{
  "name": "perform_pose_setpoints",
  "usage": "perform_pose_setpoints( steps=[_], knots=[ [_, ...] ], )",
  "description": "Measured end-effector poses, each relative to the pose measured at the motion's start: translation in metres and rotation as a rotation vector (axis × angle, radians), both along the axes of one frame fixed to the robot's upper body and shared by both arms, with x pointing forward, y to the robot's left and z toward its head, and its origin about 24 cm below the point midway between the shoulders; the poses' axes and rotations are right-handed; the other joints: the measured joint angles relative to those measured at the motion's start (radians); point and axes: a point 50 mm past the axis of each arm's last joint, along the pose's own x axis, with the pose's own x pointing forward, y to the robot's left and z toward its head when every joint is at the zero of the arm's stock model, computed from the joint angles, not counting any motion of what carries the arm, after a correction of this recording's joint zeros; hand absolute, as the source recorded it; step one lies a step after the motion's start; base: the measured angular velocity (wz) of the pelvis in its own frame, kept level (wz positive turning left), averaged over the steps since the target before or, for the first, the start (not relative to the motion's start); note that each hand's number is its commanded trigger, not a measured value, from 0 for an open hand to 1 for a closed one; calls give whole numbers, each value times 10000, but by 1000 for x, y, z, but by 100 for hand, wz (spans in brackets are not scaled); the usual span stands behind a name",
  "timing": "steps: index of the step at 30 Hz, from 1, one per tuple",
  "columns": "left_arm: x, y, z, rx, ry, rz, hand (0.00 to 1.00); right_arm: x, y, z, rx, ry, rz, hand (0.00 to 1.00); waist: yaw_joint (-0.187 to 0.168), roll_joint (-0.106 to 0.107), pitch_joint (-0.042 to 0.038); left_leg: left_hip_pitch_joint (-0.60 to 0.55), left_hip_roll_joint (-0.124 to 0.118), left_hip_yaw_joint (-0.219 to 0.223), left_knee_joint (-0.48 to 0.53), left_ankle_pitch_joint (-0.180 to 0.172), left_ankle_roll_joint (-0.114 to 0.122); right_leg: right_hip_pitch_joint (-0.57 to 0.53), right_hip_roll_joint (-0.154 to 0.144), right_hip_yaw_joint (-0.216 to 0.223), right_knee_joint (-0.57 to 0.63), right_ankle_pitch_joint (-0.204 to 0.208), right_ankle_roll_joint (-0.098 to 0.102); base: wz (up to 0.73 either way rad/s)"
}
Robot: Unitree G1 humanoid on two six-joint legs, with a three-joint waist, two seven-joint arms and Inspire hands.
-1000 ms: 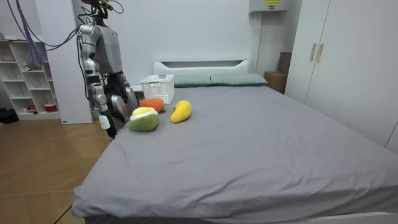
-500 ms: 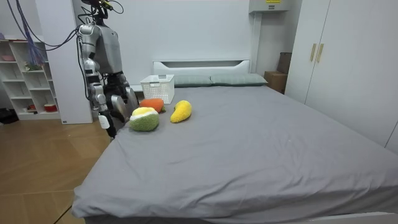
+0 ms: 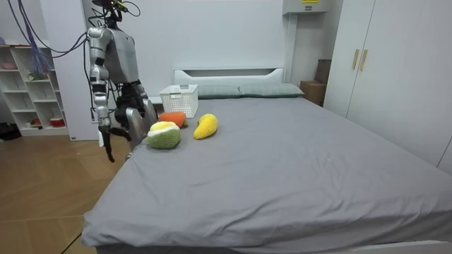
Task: Collect toys from the bed
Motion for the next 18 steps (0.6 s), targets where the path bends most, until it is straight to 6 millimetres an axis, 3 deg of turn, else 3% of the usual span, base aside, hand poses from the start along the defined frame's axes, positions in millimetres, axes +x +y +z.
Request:
perform_pose_setpoints(
  steps=[4, 9, 12, 18],
  knots=[
    [-3, 7, 2, 138, 108, 277, 0, 6, -19, 5, -815, 169, -655, 0, -81, -47, 9, 97, -10, 102, -18, -2, 7, -19, 0, 150, 119, -10, 15, -11],
    [-1, 12, 4, 443, 120, 36, 0, 66, -69, 31, -3283, -894, -44, 0, -408, -69, -2, 9, -21, 242, -2, 20, 36, -243, -33, 187, 303, -34, 22, -9],
    [0, 13, 5, 467, 106, -29, 0, 102, -83, 50, -4521, -1714, 580, 0, -397, -72, -22, -6, -7, 320, -9, 32, 31, -377, -10, 271, 324, 1, 2, -9],
    [5, 8, 3, 332, 198, -835, 0, 163, -90, 93, -6655, -3571, 1887, 0, -415, -55, -47, -75, -14, 308, -41, 73, 32, -415, -12, 222, 272, 2, 7, 1]
  ],
)
